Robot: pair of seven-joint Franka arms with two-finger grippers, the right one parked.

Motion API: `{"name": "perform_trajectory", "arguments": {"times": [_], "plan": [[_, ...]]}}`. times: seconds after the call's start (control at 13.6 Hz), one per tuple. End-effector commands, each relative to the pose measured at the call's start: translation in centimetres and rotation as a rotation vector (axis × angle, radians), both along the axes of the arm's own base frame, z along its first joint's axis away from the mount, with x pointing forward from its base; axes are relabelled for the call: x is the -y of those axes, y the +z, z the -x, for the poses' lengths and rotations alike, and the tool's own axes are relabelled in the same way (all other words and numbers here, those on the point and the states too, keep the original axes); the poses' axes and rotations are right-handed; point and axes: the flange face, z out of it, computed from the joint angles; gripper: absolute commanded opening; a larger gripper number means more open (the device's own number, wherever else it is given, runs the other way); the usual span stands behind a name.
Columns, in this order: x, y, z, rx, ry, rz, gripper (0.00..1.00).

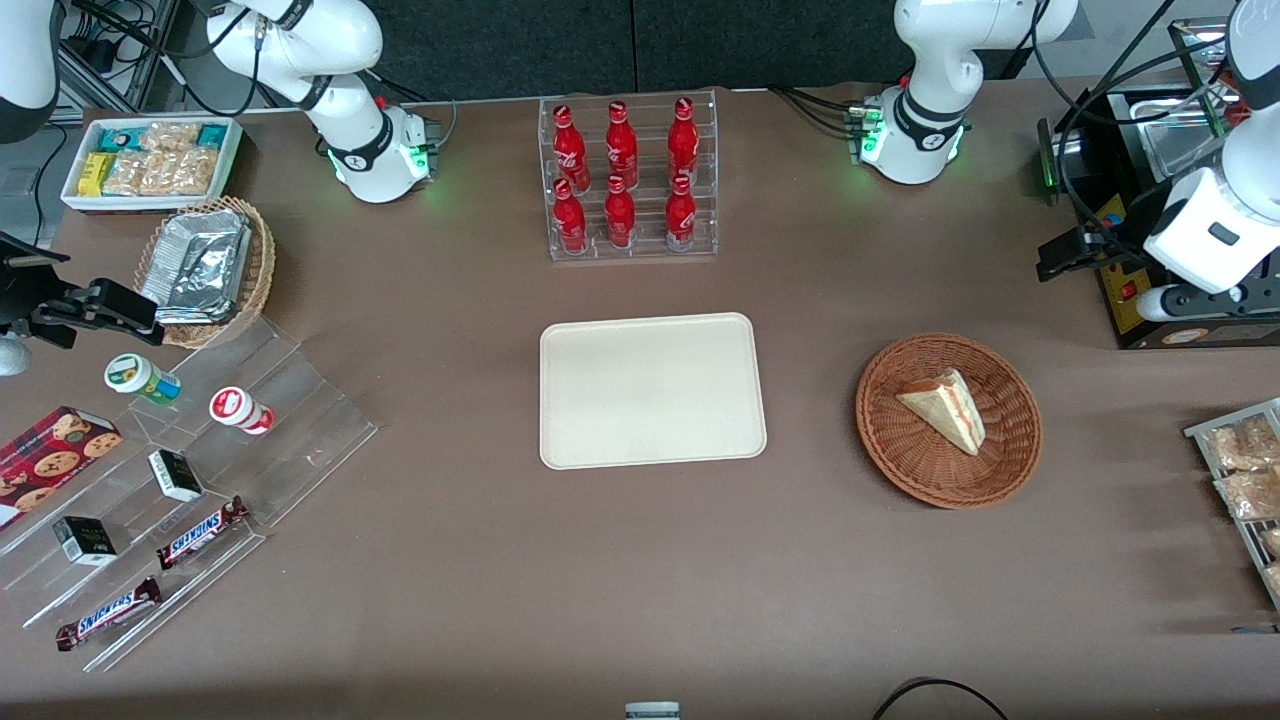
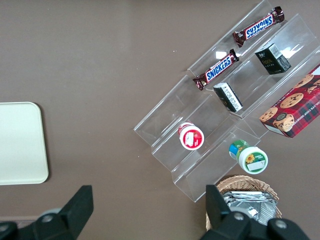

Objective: Place sandwich from basket to tray
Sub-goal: 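Move the left gripper toward the wicker basket holding the sandwich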

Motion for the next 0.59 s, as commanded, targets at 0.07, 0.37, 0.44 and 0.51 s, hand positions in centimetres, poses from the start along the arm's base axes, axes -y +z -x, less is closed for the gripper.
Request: {"name": "perform_trajectory", "arguments": {"times": [0.07, 0.37, 0.44, 0.51], "plan": [[0.4, 0.0, 0.3, 0.006, -0.002, -0.012, 1.00], [0.2, -4.0, 0.1, -0.030, -0.024, 0.000, 1.00], [0.2, -6.0, 0.3, -0.045, -0.023, -0.003, 1.00], [0.2, -7.7, 0.1, -0.040, -0.023, -0.007, 1.00]]}}
